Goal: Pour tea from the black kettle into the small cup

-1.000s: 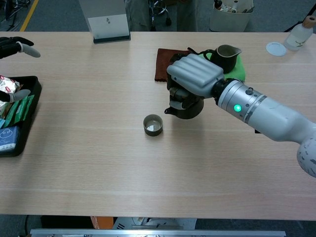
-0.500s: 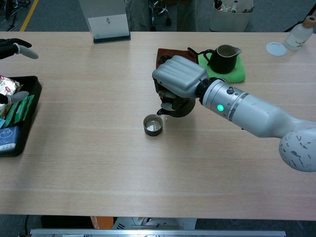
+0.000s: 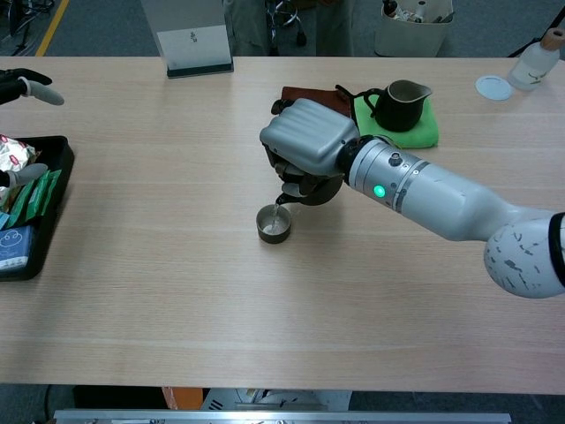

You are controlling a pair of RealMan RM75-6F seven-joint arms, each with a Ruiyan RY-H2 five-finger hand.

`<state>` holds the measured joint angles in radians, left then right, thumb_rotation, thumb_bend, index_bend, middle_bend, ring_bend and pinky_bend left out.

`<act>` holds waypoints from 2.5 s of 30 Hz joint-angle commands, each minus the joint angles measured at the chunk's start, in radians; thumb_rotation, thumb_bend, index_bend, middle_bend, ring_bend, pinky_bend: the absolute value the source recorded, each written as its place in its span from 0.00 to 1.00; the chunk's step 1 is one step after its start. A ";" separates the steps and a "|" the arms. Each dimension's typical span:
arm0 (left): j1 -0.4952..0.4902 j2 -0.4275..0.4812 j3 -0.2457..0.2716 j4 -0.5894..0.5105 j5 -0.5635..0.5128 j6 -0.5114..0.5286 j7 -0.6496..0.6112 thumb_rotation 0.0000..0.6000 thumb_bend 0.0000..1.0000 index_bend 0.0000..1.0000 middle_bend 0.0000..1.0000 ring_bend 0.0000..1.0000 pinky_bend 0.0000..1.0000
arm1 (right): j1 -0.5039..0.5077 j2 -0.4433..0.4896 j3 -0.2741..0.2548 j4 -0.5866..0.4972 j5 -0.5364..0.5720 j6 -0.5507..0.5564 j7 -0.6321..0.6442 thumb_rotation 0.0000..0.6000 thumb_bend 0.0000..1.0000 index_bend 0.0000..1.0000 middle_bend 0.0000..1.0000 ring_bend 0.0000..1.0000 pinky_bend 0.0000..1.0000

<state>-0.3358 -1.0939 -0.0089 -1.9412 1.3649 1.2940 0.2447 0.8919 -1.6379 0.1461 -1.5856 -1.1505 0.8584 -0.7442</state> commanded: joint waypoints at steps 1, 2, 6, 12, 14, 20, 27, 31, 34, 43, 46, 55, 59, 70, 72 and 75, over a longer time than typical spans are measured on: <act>0.002 0.000 -0.002 0.001 0.002 -0.001 -0.001 1.00 0.27 0.20 0.10 0.08 0.06 | 0.005 0.003 -0.003 -0.005 0.009 0.005 -0.006 0.99 0.24 1.00 1.00 0.94 0.14; 0.003 0.000 -0.002 0.000 0.004 -0.001 -0.002 1.00 0.27 0.20 0.10 0.08 0.06 | 0.008 0.005 -0.005 -0.007 0.013 0.007 -0.010 0.99 0.24 1.00 1.00 0.94 0.14; 0.004 -0.002 -0.006 0.001 0.006 -0.004 -0.002 1.00 0.27 0.20 0.10 0.08 0.06 | 0.018 0.012 -0.011 -0.015 0.025 0.011 -0.027 0.99 0.24 1.00 1.00 0.94 0.14; 0.008 -0.004 -0.009 0.002 0.007 -0.009 -0.002 1.00 0.27 0.20 0.10 0.08 0.06 | 0.031 0.022 -0.017 -0.029 0.042 0.019 -0.045 1.00 0.24 1.00 1.00 0.94 0.14; 0.009 -0.004 -0.010 0.002 0.007 -0.010 -0.001 1.00 0.27 0.20 0.10 0.08 0.06 | 0.034 0.024 -0.019 -0.032 0.046 0.022 -0.049 0.99 0.24 1.00 1.00 0.94 0.14; 0.012 -0.003 -0.013 0.002 0.010 -0.012 -0.003 1.00 0.27 0.20 0.10 0.08 0.06 | 0.041 0.029 -0.031 -0.040 0.058 0.033 -0.059 0.99 0.24 1.00 1.00 0.94 0.14; 0.017 -0.002 -0.015 0.003 0.011 -0.014 -0.007 1.00 0.27 0.20 0.10 0.08 0.06 | 0.048 0.029 -0.043 -0.043 0.066 0.045 -0.069 1.00 0.24 1.00 1.00 0.94 0.14; 0.018 -0.001 -0.016 0.005 0.010 -0.018 -0.009 1.00 0.27 0.20 0.10 0.08 0.06 | 0.047 0.022 -0.048 -0.038 0.059 0.055 -0.058 1.00 0.24 1.00 1.00 0.94 0.14; 0.019 -0.001 -0.017 0.005 0.009 -0.020 -0.011 1.00 0.27 0.20 0.10 0.08 0.06 | 0.040 0.013 -0.054 -0.031 0.051 0.062 -0.035 1.00 0.24 1.00 1.00 0.94 0.14; 0.017 0.001 -0.021 0.005 0.000 -0.034 -0.013 1.00 0.27 0.20 0.09 0.08 0.06 | -0.001 -0.018 -0.071 0.010 -0.008 0.098 0.078 1.00 0.24 1.00 1.00 0.94 0.14; 0.015 0.000 -0.023 0.003 0.001 -0.037 -0.009 1.00 0.27 0.20 0.09 0.08 0.06 | -0.024 -0.032 -0.075 0.026 -0.046 0.124 0.142 1.00 0.24 1.00 1.00 0.94 0.14; 0.010 0.001 -0.026 -0.009 -0.007 -0.048 0.007 1.00 0.27 0.20 0.09 0.08 0.06 | -0.076 -0.050 -0.084 0.086 -0.166 0.182 0.315 1.00 0.23 1.00 1.00 0.94 0.14; 0.008 0.002 -0.028 -0.013 -0.010 -0.052 0.010 1.00 0.27 0.20 0.09 0.08 0.06 | -0.094 -0.033 -0.080 0.078 -0.187 0.197 0.352 1.00 0.23 1.00 1.00 0.94 0.14; -0.001 0.002 -0.033 -0.012 -0.010 -0.066 -0.001 1.00 0.27 0.20 0.09 0.08 0.06 | -0.178 0.096 -0.091 0.025 -0.207 0.244 0.465 1.00 0.23 1.00 1.00 0.94 0.14; -0.003 0.000 -0.032 -0.009 -0.011 -0.071 -0.001 1.00 0.27 0.20 0.09 0.08 0.06 | -0.197 0.115 -0.096 0.024 -0.203 0.249 0.493 1.00 0.23 1.00 1.00 0.94 0.14; -0.005 -0.004 -0.028 -0.006 -0.009 -0.078 0.002 1.00 0.27 0.20 0.09 0.08 0.06 | -0.222 0.134 -0.105 0.031 -0.206 0.259 0.519 1.00 0.23 1.00 1.00 0.94 0.14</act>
<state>-0.3403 -1.0971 -0.0378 -1.9476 1.3551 1.2168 0.2459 0.6792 -1.5098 0.0467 -1.5565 -1.3546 1.1115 -0.2345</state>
